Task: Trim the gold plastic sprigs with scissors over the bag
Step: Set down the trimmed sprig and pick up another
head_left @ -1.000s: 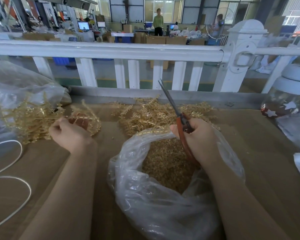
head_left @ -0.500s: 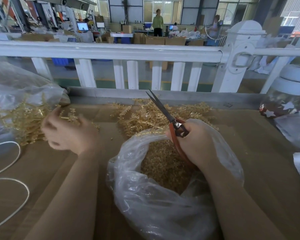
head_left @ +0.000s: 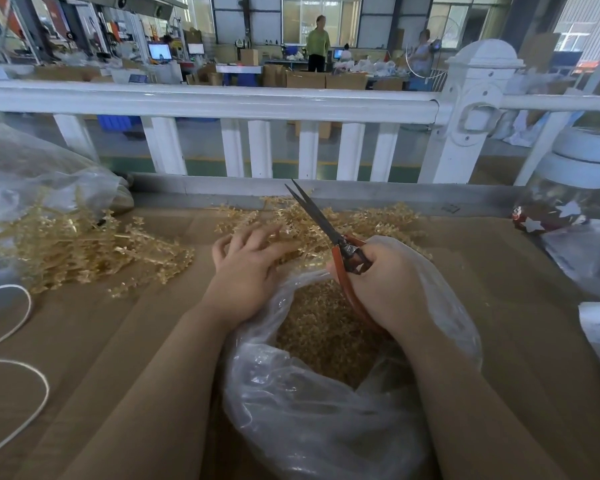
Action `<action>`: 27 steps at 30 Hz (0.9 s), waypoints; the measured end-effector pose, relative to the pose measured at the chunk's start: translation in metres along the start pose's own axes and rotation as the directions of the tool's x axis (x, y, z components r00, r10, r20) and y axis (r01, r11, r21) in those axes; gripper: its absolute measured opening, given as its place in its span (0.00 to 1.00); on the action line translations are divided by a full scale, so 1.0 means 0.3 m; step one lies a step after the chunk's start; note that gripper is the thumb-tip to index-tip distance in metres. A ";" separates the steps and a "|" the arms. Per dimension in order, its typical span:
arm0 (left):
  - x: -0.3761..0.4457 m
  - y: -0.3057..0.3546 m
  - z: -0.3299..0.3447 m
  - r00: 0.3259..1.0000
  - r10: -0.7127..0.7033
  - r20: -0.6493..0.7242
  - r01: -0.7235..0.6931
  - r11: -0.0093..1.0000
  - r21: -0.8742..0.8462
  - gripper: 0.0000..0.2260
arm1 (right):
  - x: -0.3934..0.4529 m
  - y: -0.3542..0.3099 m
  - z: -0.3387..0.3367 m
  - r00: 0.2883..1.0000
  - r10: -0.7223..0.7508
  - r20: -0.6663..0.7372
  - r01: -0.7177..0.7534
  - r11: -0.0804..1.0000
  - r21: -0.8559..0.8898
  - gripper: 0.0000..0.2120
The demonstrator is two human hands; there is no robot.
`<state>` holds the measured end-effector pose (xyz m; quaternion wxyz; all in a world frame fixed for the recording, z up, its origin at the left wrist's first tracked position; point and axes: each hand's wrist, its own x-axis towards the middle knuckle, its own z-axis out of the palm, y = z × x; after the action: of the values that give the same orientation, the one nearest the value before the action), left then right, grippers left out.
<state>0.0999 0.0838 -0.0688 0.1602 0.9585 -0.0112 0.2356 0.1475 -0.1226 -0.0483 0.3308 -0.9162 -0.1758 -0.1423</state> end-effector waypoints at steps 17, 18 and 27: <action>-0.001 0.031 -0.043 0.841 -0.131 -0.525 -0.021 0.962 -0.272 0.04 | 0.015 0.030 0.026 0.998 0.068 0.014 -0.069 0.955 0.290 0.18; -0.003 0.039 -0.049 0.816 -0.071 -0.574 -0.089 0.965 -0.246 0.04 | 0.011 0.027 0.019 0.997 0.074 0.019 -0.076 0.933 0.353 0.18; -0.007 0.100 -0.039 0.739 0.392 -0.547 -0.459 0.888 0.016 0.04 | -0.017 -0.016 -0.068 0.964 0.047 0.260 -0.222 0.677 0.701 0.23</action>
<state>0.0900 0.0587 -0.0510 0.1560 0.8140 -0.1991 0.5229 0.1381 -0.1335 -0.0324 0.6534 -0.7312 -0.1848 0.0660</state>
